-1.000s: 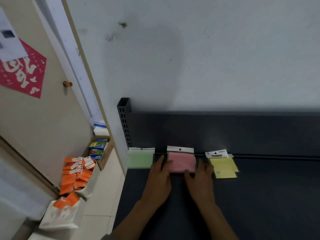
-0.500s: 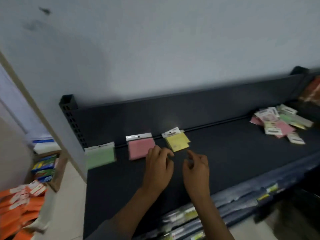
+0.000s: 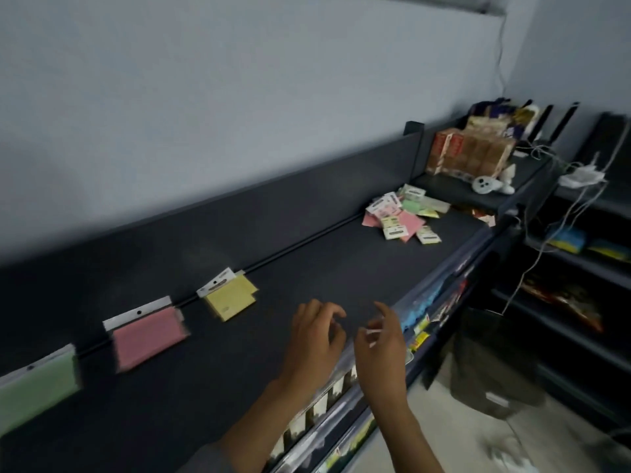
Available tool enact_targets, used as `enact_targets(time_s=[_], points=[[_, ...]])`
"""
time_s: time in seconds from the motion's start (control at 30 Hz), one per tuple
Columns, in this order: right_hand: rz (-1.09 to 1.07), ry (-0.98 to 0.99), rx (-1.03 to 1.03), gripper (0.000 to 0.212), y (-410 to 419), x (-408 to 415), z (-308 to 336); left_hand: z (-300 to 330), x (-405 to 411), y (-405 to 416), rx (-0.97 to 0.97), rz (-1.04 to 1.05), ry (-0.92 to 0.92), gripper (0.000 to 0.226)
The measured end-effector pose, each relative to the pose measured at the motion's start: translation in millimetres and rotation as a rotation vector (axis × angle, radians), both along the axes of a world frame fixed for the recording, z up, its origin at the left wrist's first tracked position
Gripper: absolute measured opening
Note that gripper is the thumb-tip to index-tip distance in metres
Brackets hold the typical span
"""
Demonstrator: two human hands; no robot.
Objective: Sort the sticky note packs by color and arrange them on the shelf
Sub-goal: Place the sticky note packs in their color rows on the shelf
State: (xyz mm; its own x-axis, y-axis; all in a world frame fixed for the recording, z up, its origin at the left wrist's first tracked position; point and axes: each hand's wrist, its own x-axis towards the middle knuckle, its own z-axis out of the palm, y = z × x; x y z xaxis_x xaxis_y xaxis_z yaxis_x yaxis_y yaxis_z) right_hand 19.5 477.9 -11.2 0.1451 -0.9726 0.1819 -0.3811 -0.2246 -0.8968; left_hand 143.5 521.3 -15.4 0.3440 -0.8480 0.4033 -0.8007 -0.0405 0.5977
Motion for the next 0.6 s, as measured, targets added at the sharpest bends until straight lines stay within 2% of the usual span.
enact_targets(time_s=[0.13, 0.3, 0.4, 0.5, 0.6], points=[[-0.028, -0.004, 0.022, 0.049, -34.8, -27.2, -5.0, -12.4, -30.5, -41.2, 0.049, -0.019, 0.015, 0.016], [-0.018, 0.017, 0.043, 0.04, -92.6, -52.3, -7.8, -9.4, -48.6, -92.7, 0.073, 0.054, -0.014, 0.015], [0.035, 0.057, -0.03, 0.038, -124.5, -65.7, -6.3, 1.1, -55.5, -121.6, 0.067, 0.098, -0.078, 0.016], [0.112, 0.203, -0.153, 0.041, -152.3, -84.8, -8.7, 3.7, -62.9, -148.4, 0.067, 0.14, -0.114, 0.016], [0.146, 0.248, -0.203, 0.041, -177.5, -110.1, -15.8, -0.1, -80.9, -176.9, 0.052, 0.147, -0.089, 0.015]])
